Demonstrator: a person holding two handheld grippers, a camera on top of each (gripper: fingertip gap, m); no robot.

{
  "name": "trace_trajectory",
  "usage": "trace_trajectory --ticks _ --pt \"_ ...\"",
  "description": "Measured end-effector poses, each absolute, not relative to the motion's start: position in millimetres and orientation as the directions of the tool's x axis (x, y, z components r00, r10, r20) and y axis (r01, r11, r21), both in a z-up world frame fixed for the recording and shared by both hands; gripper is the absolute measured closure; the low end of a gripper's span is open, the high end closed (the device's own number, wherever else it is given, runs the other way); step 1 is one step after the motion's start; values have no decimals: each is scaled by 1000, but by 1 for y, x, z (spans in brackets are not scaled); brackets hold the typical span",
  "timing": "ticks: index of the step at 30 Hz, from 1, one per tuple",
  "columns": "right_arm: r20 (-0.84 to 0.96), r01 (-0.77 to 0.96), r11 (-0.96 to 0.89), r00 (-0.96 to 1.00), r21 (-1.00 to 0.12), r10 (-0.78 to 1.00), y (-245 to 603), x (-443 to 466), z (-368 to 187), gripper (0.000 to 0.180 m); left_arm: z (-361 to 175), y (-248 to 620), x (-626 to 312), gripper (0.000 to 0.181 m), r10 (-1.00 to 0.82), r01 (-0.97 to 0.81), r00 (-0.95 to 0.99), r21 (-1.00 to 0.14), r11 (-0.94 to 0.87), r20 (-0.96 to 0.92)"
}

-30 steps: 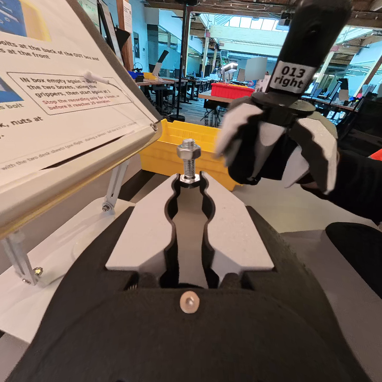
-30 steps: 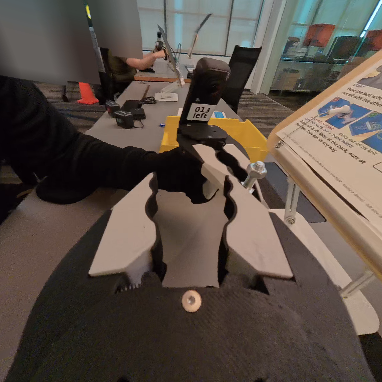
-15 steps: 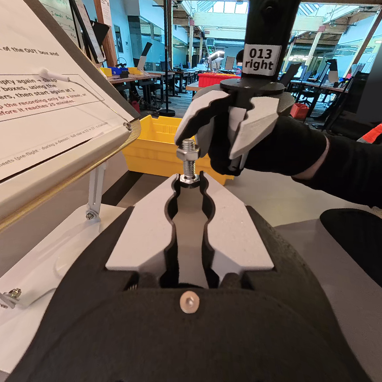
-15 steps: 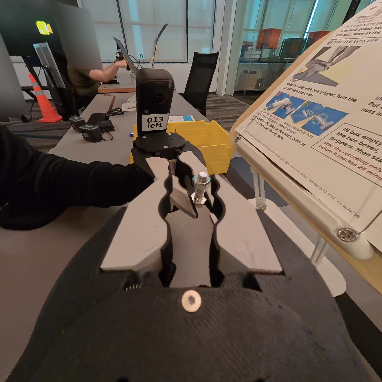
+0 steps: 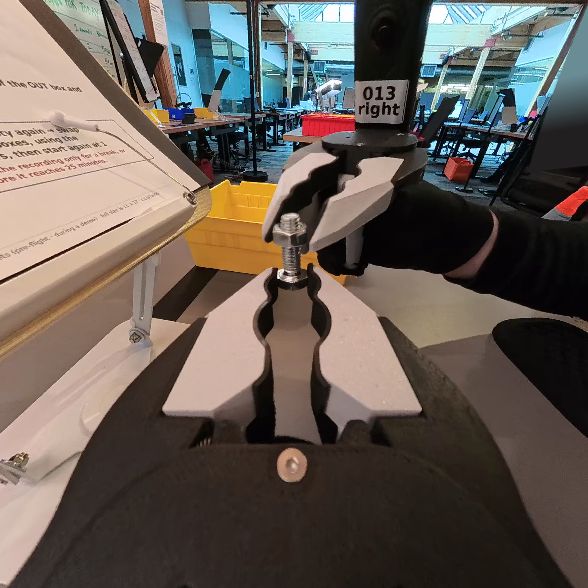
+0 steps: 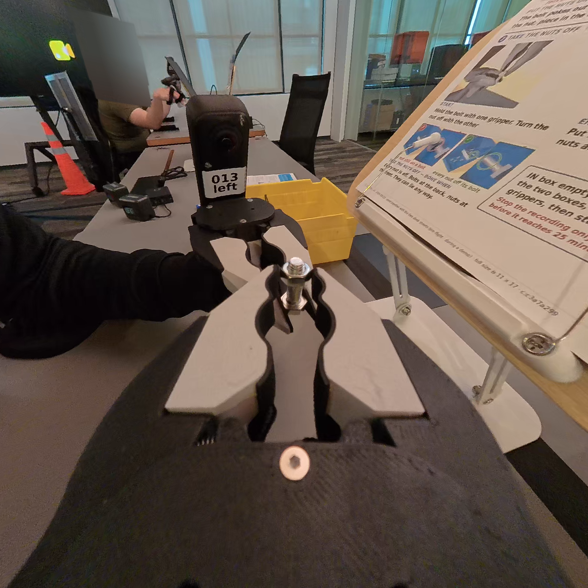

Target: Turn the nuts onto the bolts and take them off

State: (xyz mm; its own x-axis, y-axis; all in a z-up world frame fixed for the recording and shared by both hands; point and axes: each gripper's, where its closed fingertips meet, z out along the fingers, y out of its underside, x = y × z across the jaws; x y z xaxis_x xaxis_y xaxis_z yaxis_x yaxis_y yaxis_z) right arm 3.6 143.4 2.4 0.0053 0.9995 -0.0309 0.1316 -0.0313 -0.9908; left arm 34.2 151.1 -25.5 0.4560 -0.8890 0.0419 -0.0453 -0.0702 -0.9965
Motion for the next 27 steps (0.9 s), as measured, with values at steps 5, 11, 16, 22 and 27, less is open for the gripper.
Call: trace_trajectory --ticks 5,11,16,22,27 --pt "-34 122 -35 10 -992 999 144 2 4 163 -24 151 34 165 -892 -34 451 -997 -64 42" --pt "-12 85 -14 30 -996 999 144 12 19 163 -7 147 35 155 -893 20 447 -999 -46 50" --pt "24 85 15 115 -996 993 156 53 38 162 -5 149 30 150 -887 32 458 -998 -47 56" --pt "39 234 -50 362 -971 931 209 146 35 163 -6 152 26 157 -886 32 459 -998 -62 70" --pt "98 466 -199 538 -862 837 249 224 -12 163 -6 152 25 159 -886 24 459 -998 -65 69"
